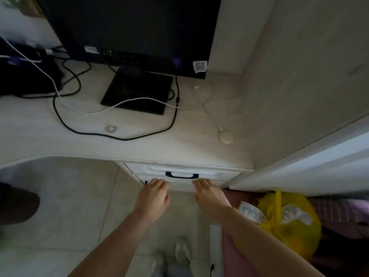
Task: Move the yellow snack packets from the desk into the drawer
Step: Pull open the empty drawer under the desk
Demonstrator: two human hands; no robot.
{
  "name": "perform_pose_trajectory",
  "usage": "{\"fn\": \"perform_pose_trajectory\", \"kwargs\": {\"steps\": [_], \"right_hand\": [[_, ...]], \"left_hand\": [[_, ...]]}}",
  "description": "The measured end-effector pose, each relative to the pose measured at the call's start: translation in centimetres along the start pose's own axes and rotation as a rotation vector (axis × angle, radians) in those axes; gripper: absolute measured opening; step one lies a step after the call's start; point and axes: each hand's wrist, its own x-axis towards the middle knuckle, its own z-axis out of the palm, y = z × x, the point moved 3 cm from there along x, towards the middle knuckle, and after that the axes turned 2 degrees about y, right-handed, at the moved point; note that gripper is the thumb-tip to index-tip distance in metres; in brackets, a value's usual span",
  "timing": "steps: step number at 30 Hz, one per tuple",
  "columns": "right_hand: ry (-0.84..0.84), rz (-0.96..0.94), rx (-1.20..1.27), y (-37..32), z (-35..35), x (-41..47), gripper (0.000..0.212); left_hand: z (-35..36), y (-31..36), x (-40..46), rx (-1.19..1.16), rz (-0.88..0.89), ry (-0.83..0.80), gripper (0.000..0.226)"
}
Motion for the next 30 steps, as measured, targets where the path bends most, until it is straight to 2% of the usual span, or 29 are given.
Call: {"fn": "perform_pose_trajectory", "kwargs": {"steps": [2,5,12,16,20,27,30], "right_hand": [[-0.035,-0.001,0.04,0.4,1.0,1.2,0.049],[-0.047,-0.013,0.027,0.7,2.3,2.9,0.052],[0.011,-0.023,-0.064,0.9,4.4,5.9,0.054],[0.028,0.017,-0.044,1.3,5.3,5.4,0.061],[0.032,0.105,0.086,1.0,5.5,5.0,0.065],[-0.015,0.157,0.163,0.1,6.8,2.6,0.067],[-0.028,0.172,0.228,-0.4,7.9,1.1,0.07]], "left_hand": [[1.7,-0.1,1.3,0.016,0.045,-0.109,0.045],[3.8,-0.6,3.2,0.018,0.077,-0.172,0.053],[7.1,-1.8,5.5,0.038,0.059,-0.264,0.07],[7.7,-2.2,5.2,-0.042,0.039,-0.263,0.077],[7.9,-1.7,4.8,-0.199,-0.027,-0.228,0.074],[8.7,-0.7,1.5,-0.357,-0.118,-0.208,0.068],[8.0,-0.3,0.9,-0.646,-0.358,-0.162,0.055]]}}
